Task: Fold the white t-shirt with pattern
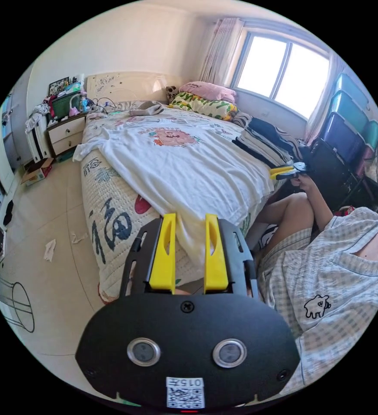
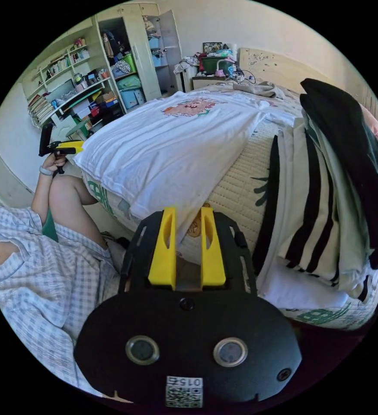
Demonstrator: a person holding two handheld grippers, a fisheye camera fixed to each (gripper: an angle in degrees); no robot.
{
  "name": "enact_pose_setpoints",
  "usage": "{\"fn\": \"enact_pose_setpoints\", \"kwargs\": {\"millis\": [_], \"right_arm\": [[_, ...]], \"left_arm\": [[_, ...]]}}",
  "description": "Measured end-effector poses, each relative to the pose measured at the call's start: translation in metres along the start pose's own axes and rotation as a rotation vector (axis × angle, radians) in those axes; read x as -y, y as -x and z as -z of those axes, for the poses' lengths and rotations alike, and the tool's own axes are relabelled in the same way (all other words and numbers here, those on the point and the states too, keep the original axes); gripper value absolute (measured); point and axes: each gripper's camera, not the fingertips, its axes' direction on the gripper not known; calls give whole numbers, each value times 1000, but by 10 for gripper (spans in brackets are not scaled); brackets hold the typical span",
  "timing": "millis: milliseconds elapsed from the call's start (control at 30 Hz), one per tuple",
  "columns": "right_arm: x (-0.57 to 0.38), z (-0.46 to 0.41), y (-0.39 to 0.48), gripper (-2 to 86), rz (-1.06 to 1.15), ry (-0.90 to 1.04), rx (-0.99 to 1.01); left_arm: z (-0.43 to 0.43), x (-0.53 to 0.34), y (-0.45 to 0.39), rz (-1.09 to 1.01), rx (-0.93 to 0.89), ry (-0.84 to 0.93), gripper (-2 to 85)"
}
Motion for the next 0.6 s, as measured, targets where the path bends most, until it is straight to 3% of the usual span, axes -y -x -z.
{"fn": "enact_pose_setpoints", "kwargs": {"millis": [67, 233, 600], "right_arm": [[-9, 3, 4, 54, 35, -16, 9], [-22, 2, 13, -2, 122, -1, 23], [-82, 46, -29, -10, -14, -76, 83]], "left_arm": [[0, -9, 6, 21, 58, -19, 51], [5, -27, 26, 54, -16, -52, 16], [41, -79, 62, 121, -50, -159, 3]]}}
